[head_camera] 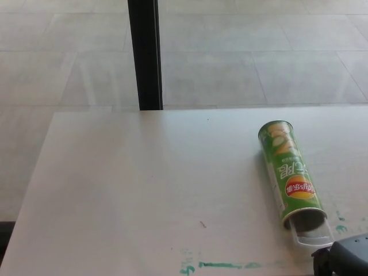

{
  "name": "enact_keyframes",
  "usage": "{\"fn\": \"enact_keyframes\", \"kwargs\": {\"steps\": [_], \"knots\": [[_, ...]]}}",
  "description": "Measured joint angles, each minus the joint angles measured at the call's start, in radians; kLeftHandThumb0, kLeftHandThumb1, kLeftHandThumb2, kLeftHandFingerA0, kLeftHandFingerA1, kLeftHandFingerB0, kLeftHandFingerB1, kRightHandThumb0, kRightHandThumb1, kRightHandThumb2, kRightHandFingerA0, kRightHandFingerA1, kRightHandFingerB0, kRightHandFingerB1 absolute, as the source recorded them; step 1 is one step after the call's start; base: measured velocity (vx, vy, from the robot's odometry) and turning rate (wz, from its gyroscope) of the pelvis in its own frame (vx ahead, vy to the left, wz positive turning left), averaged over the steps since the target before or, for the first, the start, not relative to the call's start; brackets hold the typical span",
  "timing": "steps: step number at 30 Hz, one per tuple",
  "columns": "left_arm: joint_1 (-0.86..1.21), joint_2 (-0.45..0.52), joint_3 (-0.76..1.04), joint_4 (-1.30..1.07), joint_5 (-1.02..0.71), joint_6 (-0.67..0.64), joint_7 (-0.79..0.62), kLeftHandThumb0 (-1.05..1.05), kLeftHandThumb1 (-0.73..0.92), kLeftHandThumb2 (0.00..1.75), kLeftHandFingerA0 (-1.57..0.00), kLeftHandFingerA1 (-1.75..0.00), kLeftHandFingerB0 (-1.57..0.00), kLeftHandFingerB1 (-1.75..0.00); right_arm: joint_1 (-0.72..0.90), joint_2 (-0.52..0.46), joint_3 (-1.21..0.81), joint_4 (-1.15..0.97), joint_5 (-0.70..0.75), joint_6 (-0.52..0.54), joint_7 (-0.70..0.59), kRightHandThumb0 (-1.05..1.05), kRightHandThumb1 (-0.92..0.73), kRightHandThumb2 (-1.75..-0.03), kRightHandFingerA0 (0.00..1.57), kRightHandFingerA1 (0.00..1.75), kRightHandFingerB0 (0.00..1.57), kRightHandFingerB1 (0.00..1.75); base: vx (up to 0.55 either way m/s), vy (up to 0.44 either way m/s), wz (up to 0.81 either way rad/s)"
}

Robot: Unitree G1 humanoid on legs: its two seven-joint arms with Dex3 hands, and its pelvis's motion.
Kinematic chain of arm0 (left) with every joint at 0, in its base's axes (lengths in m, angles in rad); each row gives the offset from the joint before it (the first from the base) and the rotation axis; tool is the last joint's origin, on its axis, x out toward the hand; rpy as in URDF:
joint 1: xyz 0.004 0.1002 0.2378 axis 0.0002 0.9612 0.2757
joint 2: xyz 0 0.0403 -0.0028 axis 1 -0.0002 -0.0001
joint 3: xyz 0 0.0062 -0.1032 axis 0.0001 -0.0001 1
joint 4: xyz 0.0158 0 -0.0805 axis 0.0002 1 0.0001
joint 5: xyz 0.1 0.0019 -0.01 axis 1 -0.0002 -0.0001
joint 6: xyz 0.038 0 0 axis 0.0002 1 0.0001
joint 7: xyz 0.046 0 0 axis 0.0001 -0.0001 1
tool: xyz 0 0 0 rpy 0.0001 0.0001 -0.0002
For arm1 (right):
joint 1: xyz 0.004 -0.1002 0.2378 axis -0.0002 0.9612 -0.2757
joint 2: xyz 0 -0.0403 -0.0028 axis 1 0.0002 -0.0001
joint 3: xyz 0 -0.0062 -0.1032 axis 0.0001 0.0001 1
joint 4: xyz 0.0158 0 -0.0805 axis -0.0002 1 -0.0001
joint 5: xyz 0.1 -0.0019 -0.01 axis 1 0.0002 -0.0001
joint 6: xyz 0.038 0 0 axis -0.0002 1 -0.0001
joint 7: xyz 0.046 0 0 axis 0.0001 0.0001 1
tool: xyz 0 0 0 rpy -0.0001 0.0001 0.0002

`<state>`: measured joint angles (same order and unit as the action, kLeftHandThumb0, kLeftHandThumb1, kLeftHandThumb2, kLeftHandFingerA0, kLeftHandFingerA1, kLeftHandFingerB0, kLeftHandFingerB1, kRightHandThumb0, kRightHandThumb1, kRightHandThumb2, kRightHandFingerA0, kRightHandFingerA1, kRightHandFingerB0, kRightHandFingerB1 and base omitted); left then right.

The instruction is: Use the right hand as a fist to push the chips tray inside its container kept in the middle of the desk

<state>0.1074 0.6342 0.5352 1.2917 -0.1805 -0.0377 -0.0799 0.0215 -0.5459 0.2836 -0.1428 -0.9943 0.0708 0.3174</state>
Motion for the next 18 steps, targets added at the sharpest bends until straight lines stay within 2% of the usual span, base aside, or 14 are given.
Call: {"fn": "enact_keyframes", "kwargs": {"steps": [1,2,3,5,6,7,8,9,11,12,13,15,16,18], "knots": [[0.000,0.000,0.000,0.000,0.000,0.000,0.000,-0.73,0.92,0.71,-0.55,-0.61,-0.46,-0.49,-0.005,0.001,0.003,0.005,0.000,0.000,-0.001,-0.89,-0.55,-1.04,1.16,1.19,0.66,0.79,0.00,0.000,0.00],[0.000,0.000,-0.001,0.000,0.000,0.000,0.000,-0.74,0.92,0.71,-0.54,-0.62,-0.45,-0.50,-0.011,0.002,0.007,0.010,0.000,0.000,-0.001,-0.86,-0.55,-1.04,1.16,1.19,0.66,0.79,0.00,0.000,0.00],[-0.001,0.000,-0.001,0.000,0.000,0.000,0.000,-0.75,0.92,0.71,-0.55,-0.61,-0.45,-0.48,-0.016,0.003,0.009,0.016,0.000,0.001,-0.002,-0.89,-0.76,-0.64,1.14,1.23,0.63,0.76,0.00,0.000,0.00],[-0.001,0.000,-0.001,0.000,0.000,0.000,0.000,-0.74,0.92,0.71,-0.54,-0.62,-0.43,-0.48,-0.023,0.004,0.015,0.024,0.000,0.002,-0.003,-0.88,-0.76,-0.63,1.13,1.24,0.64,0.77,0.00,0.000,0.00],[-0.002,0.000,0.000,0.001,0.000,0.000,0.000,-0.75,0.92,0.70,-0.57,-0.64,-0.46,-0.50,-0.025,0.004,0.016,0.026,0.000,0.002,-0.004,-0.84,-0.55,-1.03,1.13,1.18,0.61,0.76,0.00,0.000,0.00],[-0.001,0.000,0.001,0.001,-0.001,0.000,0.000,-0.75,0.92,0.70,-0.57,-0.64,-0.46,-0.50,-0.029,0.006,0.019,0.031,0.000,0.003,-0.004,-0.84,-0.55,-1.03,1.13,1.18,0.61,0.76,0.00,0.000,0.00],[-0.001,0.000,0.003,0.001,-0.002,0.000,0.000,-0.73,0.92,0.69,-0.58,-0.63,-0.48,-0.50,-0.034,0.008,0.022,0.036,-0.001,0.006,-0.004,-0.84,-0.54,-1.02,1.17,1.21,0.61,0.77,0.00,0.000,0.00],[-0.001,0.000,0.003,0.001,-0.002,0.000,0.000,-0.73,0.92,0.69,-0.56,-0.62,-0.48,-0.51,-0.037,0.009,0.023,0.039,-0.001,0.007,-0.005,-0.87,-0.75,-0.63,1.17,1.26,0.61,0.74,0.00,0.000,0.00],[0.001,0.000,0.001,0.001,-0.001,-0.001,0.000,-0.74,0.92,0.71,-0.56,-0.63,-0.46,-0.50,-0.045,0.009,0.027,0.049,-0.001,0.007,-0.006,-0.87,-0.75,-0.63,1.22,1.30,0.61,0.76,0.00,0.000,0.00],[0.001,0.000,0.002,0.001,-0.002,-0.001,0.000,-0.72,0.92,0.70,-0.52,-0.62,-0.40,-0.49,-0.049,0.009,0.029,0.053,-0.001,0.007,-0.008,-0.89,-0.57,-1.04,1.22,1.25,0.60,0.77,0.00,0.000,0.00],[0.002,0.000,0.004,0.001,-0.002,-0.001,-0.001,-0.72,0.92,0.70,-0.52,-0.62,-0.40,-0.49,-0.054,0.009,0.031,0.058,-0.001,0.007,-0.008,-0.89,-0.57,-1.04,1.22,1.25,0.60,0.77,0.00,0.000,0.00],[0.004,0.000,0.008,0.001,-0.005,-0.001,-0.004,-0.75,0.92,0.70,-0.56,-0.65,-0.48,-0.52,-0.061,0.010,0.031,0.065,0.000,0.007,-0.008,-0.87,-0.55,-1.02,1.17,1.24,0.60,0.78,0.00,0.000,0.00],[0.004,0.000,0.009,0.001,-0.006,-0.001,-0.004,-0.75,0.92,0.68,-0.59,-0.66,-0.50,-0.52,-0.063,0.011,0.031,0.068,0.001,0.007,-0.008,-0.85,-0.75,-0.63,1.14,1.27,0.60,0.77,0.00,0.000,0.00],[0.005,0.000,0.010,0.001,-0.008,-0.001,-0.004,-0.76,0.92,0.71,-0.55,-0.65,-0.47,-0.52,-0.074,0.012,0.030,0.082,0.003,0.007,-0.009,-0.85,-0.75,-0.63,1.14,1.28,0.59,0.79,0.00,0.000,0.00]]}}
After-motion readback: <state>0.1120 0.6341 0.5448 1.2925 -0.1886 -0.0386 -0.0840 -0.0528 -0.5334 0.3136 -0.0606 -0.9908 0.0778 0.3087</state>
